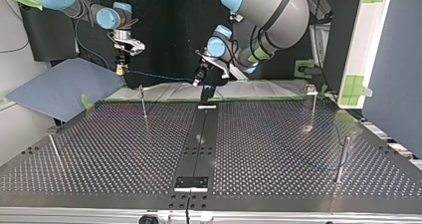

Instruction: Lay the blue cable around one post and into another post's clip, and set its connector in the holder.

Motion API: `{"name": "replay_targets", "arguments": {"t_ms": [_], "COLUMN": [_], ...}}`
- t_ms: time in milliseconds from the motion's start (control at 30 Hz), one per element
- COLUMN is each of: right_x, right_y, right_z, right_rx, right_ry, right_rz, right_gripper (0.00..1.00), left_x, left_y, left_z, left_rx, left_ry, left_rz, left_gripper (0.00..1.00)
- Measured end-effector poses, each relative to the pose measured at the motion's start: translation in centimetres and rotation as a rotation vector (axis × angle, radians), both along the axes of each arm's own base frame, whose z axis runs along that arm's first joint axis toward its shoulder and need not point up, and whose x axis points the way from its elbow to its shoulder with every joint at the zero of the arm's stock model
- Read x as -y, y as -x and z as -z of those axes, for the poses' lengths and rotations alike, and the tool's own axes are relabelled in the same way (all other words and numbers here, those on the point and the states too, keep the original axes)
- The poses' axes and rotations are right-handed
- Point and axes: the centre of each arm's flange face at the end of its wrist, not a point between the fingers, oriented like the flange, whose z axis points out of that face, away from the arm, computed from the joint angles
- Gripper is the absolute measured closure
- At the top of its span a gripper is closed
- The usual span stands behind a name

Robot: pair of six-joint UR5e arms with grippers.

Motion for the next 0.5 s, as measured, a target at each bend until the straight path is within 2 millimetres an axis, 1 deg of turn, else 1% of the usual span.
{"name": "replay_targets", "arguments": {"t_ms": [33,67,133,167,200,233,500], "right_x": [0.00,0.00,0.00,0.00,0.00,0.01,0.00], "right_y": [0.00,0.00,0.00,0.00,0.00,0.00,-0.01], "right_z": [0.00,0.00,0.00,0.00,0.00,-0.01,0.00], "right_rx": [0.000,0.000,0.000,0.000,0.000,0.000,0.000], "right_ry": [0.000,0.000,0.000,0.000,0.000,0.001,0.000], "right_rz": [0.000,0.000,0.000,0.000,0.000,0.000,0.000], "right_gripper": [1.00,1.00,1.00,1.00,1.00,1.00,1.00], "left_x": [0.00,0.00,0.00,0.00,0.00,0.01,0.02], "left_y": [0.00,-0.01,-0.01,-0.01,-0.01,-0.01,-0.03], "left_z": [-0.01,-0.02,-0.02,-0.02,-0.01,-0.03,-0.05], "left_rx": [0.000,0.000,0.000,0.000,0.001,0.001,0.004], "left_ry": [0.000,0.000,0.000,0.000,0.000,0.000,0.000], "left_rz": [0.000,0.000,0.000,0.000,0.000,0.000,0.001], "left_gripper": [0.78,0.78,0.89,0.89,0.96,1.00,1.00]}}
